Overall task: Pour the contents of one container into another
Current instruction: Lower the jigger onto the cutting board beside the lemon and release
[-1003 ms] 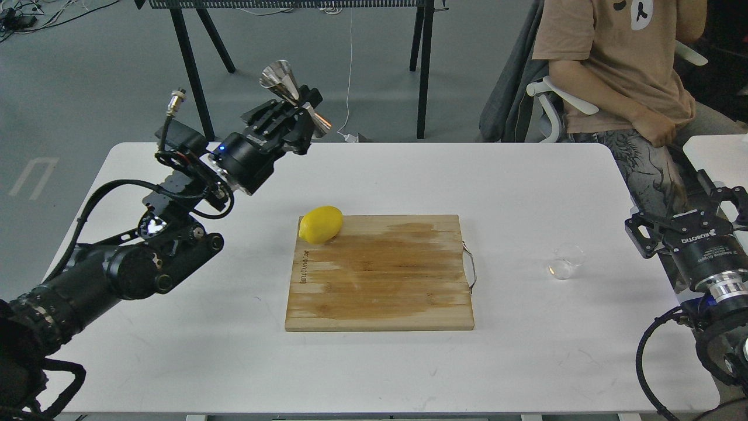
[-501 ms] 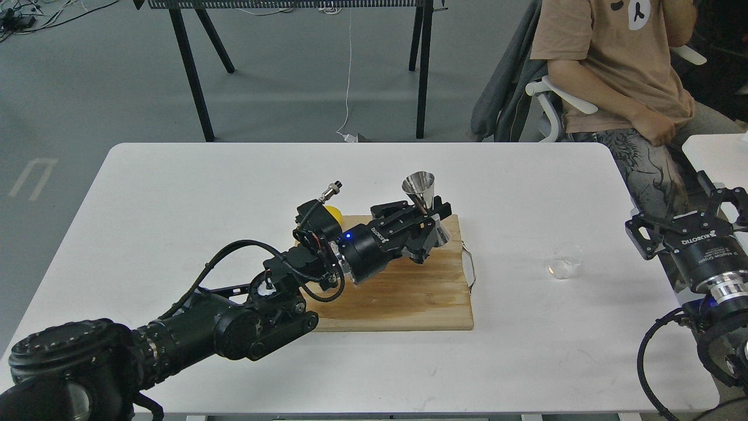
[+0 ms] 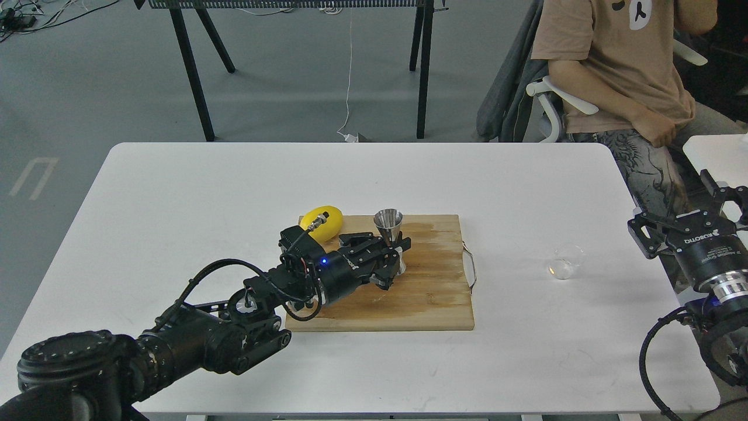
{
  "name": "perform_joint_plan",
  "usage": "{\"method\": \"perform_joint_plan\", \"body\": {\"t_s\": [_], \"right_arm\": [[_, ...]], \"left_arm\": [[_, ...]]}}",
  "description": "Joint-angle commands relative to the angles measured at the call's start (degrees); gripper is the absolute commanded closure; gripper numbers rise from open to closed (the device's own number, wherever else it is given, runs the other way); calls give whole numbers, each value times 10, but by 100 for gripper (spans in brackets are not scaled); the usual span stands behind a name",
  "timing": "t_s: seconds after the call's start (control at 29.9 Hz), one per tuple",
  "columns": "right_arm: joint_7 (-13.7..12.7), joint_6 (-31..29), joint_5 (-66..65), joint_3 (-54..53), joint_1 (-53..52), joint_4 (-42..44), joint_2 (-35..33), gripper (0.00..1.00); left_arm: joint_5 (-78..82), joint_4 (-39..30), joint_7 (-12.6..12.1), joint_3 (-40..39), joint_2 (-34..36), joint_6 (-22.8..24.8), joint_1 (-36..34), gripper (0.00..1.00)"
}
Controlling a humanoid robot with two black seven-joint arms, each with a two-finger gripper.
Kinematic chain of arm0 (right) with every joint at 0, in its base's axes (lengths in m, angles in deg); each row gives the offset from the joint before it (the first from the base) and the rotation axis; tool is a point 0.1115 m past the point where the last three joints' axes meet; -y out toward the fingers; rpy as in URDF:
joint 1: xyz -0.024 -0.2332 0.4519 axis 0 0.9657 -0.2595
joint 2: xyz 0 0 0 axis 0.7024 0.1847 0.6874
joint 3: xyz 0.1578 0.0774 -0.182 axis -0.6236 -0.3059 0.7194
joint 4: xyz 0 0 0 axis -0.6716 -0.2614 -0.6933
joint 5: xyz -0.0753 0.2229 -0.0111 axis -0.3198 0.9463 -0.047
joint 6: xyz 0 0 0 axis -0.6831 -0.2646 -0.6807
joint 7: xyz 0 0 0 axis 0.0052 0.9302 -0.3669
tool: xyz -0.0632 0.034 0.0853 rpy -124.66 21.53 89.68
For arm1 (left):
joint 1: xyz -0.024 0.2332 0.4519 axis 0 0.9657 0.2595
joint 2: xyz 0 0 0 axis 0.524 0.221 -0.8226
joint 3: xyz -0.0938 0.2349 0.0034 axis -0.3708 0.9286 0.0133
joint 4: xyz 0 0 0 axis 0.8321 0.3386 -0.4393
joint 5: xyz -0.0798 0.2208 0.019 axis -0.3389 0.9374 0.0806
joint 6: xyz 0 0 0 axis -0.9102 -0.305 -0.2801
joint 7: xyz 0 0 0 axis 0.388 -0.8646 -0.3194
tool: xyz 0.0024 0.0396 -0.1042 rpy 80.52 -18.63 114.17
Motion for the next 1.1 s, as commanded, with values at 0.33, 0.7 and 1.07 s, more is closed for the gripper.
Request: {"method": "perform_joint_plan", "body": {"t_s": [0.33,0.7,1.07], "right_arm": [[1,0,0,0,1,1,1,1],[1,0,0,0,1,1,1,1],[1,0,0,0,1,1,1,1]], "left_arm": [[0,2,0,0,0,0,9,73],[1,11,0,1,0,0,10,73],[2,14,0,2,0,0,10,54]]}}
